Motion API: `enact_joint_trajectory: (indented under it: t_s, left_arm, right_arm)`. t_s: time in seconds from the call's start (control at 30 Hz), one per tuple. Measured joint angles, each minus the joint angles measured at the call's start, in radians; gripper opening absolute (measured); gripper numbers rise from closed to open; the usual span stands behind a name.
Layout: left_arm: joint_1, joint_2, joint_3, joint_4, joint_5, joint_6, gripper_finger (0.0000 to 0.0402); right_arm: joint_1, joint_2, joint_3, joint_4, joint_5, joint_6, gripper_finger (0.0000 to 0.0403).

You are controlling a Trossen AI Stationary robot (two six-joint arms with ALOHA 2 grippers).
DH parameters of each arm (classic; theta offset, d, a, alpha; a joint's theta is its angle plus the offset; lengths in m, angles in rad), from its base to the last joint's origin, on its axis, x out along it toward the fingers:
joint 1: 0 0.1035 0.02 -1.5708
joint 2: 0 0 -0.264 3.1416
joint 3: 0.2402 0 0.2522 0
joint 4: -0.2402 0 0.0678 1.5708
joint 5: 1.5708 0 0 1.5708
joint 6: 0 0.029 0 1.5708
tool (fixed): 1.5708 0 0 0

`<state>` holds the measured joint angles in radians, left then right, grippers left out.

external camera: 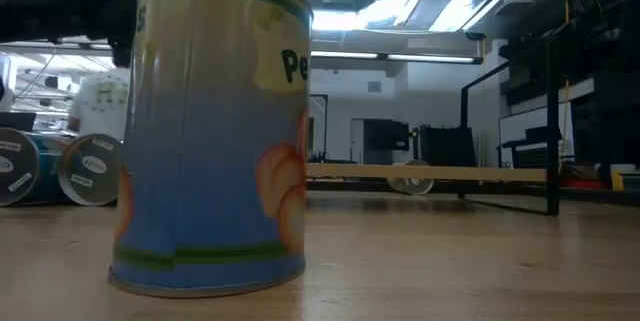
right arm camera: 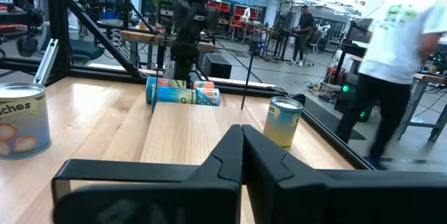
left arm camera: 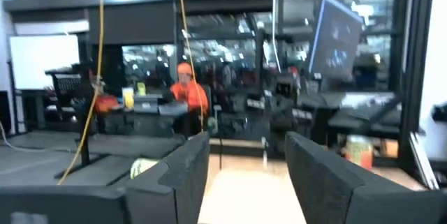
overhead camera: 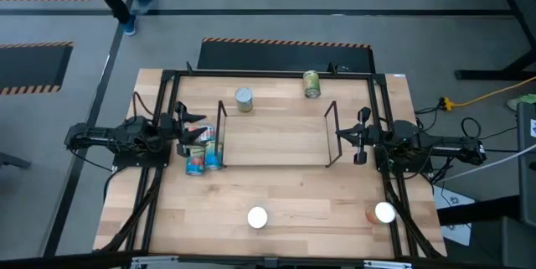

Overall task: Pick and place cans onto a shelf
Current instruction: Put the canned carrots on the shelf

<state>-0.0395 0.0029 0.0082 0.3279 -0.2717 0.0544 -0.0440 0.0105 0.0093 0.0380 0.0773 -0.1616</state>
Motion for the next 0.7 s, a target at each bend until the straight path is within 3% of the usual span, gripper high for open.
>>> enact_joint_trajectory:
  t_s: [0.17,0.33,0.7]
  left_arm:
    - [0.0,0.006,0.001,0.124,-0.073,0.0,0.0189]
    - [0.0,0.059,0.062,0.125,-0.092,-0.001,0.0188]
    - [0.041,0.405,0.333,0.094,-0.173,0.004,0.0188]
  right_arm:
    - [0.0,0.0,0.0,0.0,0.0,0.0,0.0011]
    - [0.0,0.0,0.0,0.0,0.0,0.0,0.0011]
    - [0.0,0.0,0.0,0.0,0.0,0.0,0.0011]
